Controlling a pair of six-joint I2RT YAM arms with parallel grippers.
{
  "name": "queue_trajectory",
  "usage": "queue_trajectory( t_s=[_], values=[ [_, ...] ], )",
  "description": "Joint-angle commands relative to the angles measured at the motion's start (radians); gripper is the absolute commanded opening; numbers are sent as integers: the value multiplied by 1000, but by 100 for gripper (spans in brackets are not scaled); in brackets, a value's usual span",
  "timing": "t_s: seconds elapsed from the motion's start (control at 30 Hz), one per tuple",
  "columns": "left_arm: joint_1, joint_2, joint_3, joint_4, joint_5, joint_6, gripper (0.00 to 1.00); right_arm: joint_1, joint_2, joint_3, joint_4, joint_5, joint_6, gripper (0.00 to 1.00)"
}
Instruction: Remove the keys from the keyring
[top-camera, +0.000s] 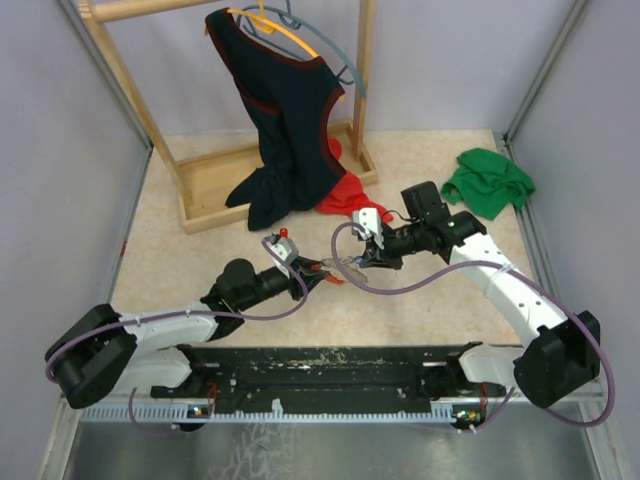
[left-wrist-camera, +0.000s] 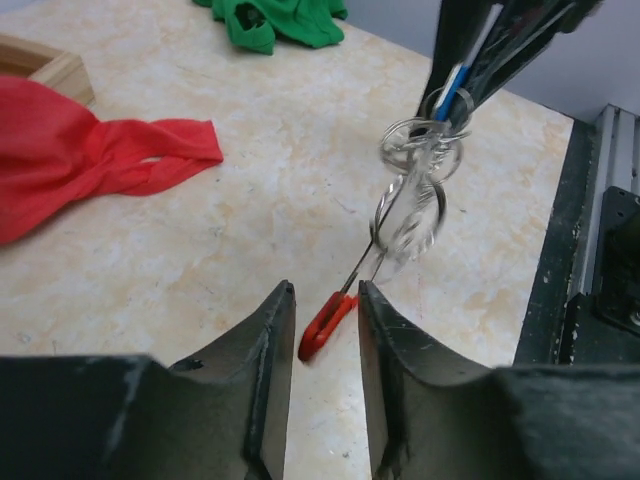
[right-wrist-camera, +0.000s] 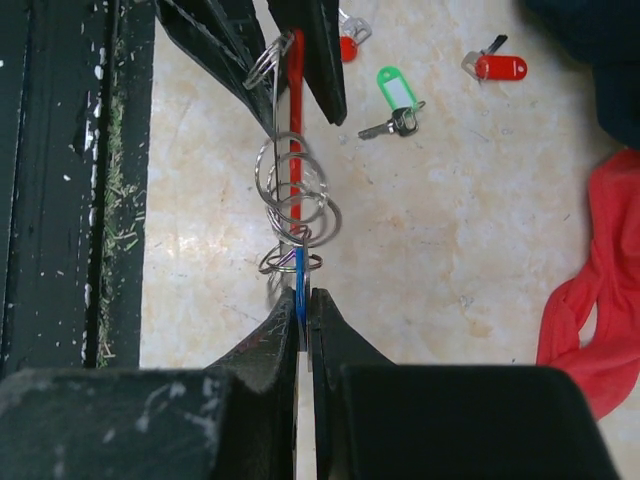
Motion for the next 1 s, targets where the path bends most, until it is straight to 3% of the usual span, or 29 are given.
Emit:
queue_trajectory(
  t_s=[0.0,0.13,0.33,0.63,0.97],
  values=[
    [17,38,-42,185,-45,-76,42,6,-32,72,-16,-41,-25,0],
    [51,13,-95,195,-34,-108,52,6,-22,80,-29,-43,-31,0],
    [85,-63,-163,208,70,-97,57,6,-19,80,-61,9,-92,0],
    [87,-163,-79,98,231,-42,56,56,-31,92,-126,192,-252,0],
    [87,-8,19,150,319,-14,47,84,-33,73,-198,319,-633,0]
  ],
)
